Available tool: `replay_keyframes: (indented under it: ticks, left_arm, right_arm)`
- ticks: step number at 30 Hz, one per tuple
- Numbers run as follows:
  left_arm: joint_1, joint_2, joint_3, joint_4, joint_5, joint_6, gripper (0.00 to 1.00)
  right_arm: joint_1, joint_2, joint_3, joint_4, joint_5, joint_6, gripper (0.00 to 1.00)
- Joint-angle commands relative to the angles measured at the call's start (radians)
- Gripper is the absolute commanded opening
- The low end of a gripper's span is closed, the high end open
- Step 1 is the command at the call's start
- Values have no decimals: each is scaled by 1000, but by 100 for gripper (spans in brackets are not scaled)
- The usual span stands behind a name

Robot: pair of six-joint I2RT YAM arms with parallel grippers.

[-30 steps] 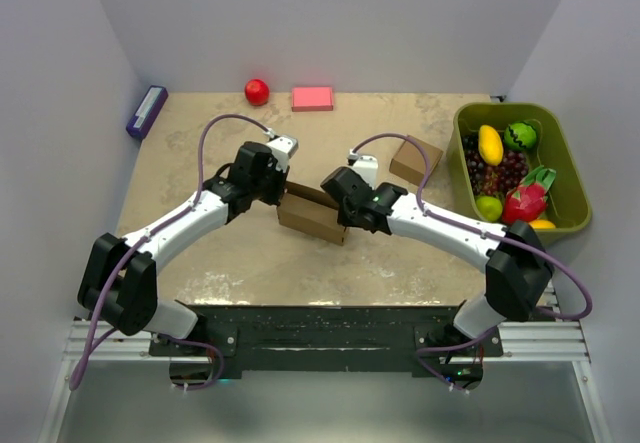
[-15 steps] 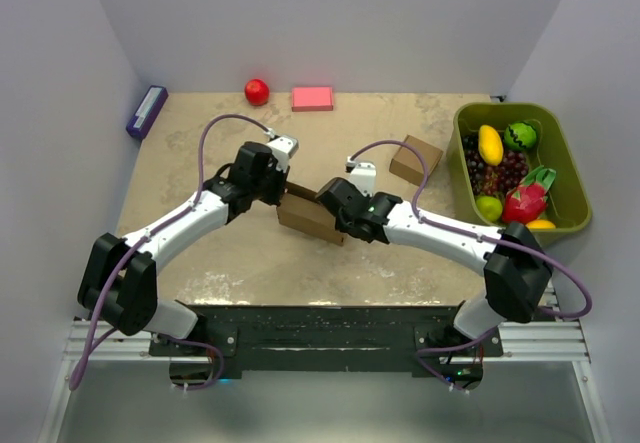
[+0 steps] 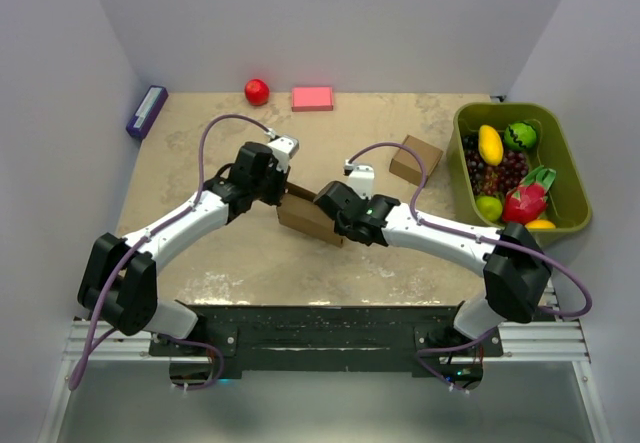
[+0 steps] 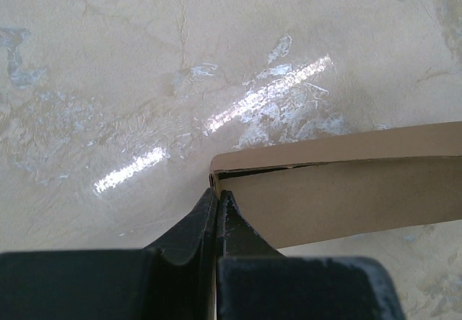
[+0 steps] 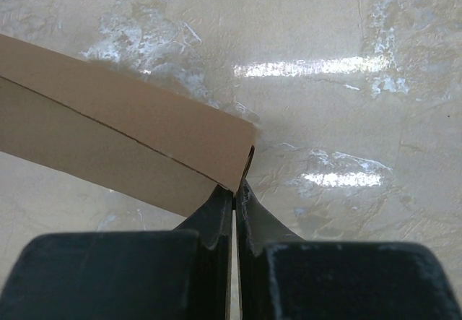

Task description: Fold the paper box

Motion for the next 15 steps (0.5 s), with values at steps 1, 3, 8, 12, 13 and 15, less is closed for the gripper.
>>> replay_keyframes:
  ticks: [1, 3, 8, 12, 13, 15]
  left_arm:
    - [-39, -7, -8, -3, 117, -16, 0]
    - [-37, -7, -10, -2, 118, -16, 0]
    - [-39, -9, -10, -2, 120, -17, 0]
    - [-39, -12, -11, 0, 122, -22, 0]
    - [-37, -12, -11, 0, 122, -22, 0]
    - [-37, -13, -10, 0, 122, -25, 0]
  right_arm:
    - [21, 25, 18, 4, -78, 23, 10]
    - [20, 17, 33, -10, -75, 14, 16]
    - [21, -9, 55, -39, -52, 2, 33]
    - [21, -15, 68, -70, -40, 3, 42]
    - [20, -16, 70, -73, -37, 8, 45]
    - [21, -27, 65, -84, -34, 10, 48]
